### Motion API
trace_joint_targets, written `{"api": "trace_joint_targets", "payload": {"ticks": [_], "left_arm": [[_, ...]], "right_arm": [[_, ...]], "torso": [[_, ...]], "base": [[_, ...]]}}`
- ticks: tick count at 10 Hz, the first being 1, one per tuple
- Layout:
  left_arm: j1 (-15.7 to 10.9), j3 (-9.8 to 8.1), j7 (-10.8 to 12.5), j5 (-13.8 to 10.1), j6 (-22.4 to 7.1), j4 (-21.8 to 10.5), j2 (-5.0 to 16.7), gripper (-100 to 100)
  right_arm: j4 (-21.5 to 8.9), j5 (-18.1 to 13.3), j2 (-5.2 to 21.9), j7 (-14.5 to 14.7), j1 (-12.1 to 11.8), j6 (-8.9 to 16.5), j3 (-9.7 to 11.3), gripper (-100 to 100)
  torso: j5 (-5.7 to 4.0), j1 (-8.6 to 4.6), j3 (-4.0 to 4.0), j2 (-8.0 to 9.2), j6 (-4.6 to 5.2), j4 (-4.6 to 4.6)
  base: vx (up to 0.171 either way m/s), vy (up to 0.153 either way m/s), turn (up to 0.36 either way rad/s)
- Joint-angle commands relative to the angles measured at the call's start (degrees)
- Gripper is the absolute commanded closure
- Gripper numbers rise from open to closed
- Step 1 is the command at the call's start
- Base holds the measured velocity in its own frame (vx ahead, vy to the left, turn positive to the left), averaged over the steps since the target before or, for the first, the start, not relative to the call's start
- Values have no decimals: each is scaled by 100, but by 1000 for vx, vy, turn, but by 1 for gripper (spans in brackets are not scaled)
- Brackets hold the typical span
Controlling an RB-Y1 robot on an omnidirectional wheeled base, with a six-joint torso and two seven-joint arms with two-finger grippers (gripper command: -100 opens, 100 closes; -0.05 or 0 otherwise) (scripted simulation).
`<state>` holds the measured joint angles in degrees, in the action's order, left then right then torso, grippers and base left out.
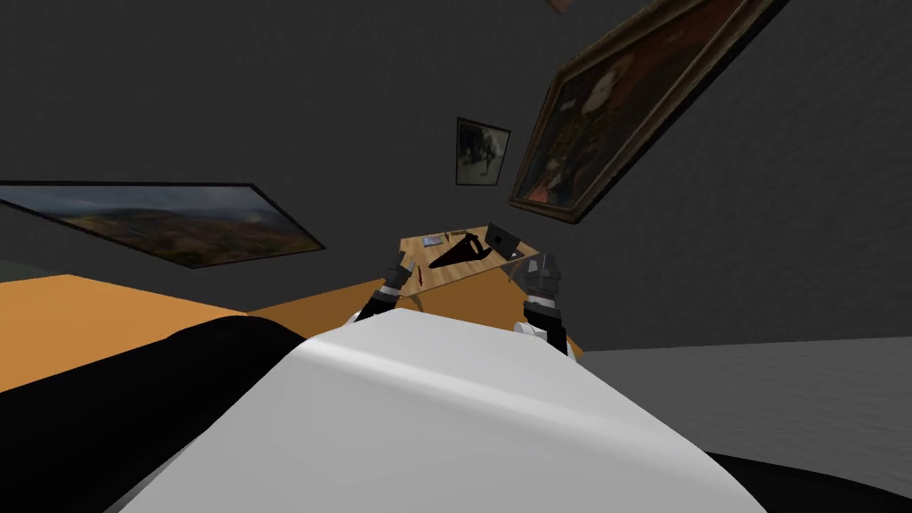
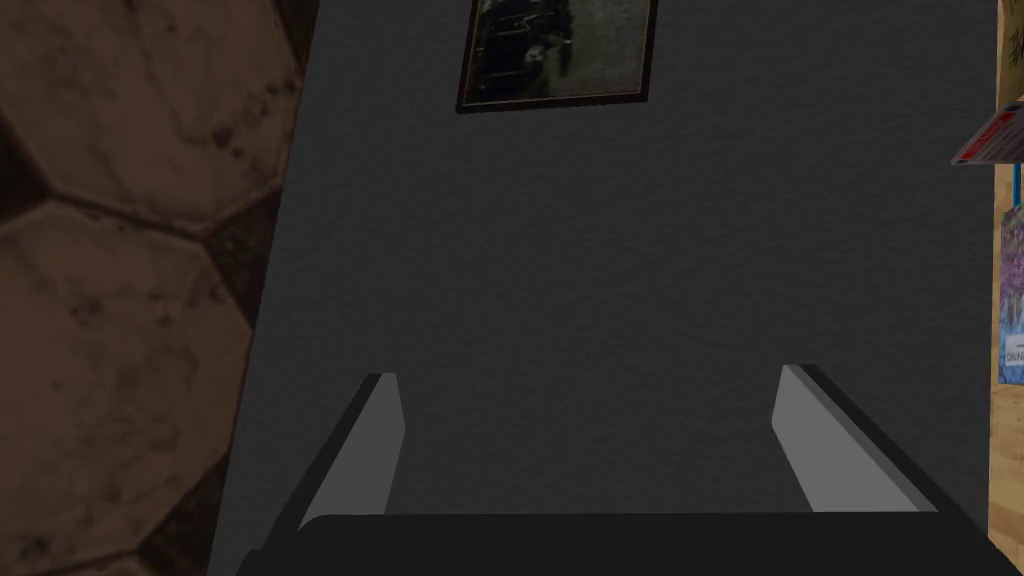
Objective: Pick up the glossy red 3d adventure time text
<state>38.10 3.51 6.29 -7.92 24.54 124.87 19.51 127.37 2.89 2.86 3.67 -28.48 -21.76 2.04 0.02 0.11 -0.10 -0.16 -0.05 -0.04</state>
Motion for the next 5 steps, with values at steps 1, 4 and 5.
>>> {"api": "trace_joint_targets", "payload": {"ticks": [1,4,5], "left_arm": [[230,53,210,-160,-116,-102,256,-100],[490,214,478,-386,-411,-340,645,-100],[618,297,604,-494,-563,-469,791,-100]], "right_arm": [[0,0,0,0,0,0,0,0],[0,0,0,0,0,0,0,0],[0,0,0,0,1,0,1,0]], "torso": [[0,0,0,0,0,0],[-1,-4,2,2,1,1],[-1,-6,0,-1,5,0]], "base": [[24,11,-215],[31,21,-240],[50,17,-386]]}}
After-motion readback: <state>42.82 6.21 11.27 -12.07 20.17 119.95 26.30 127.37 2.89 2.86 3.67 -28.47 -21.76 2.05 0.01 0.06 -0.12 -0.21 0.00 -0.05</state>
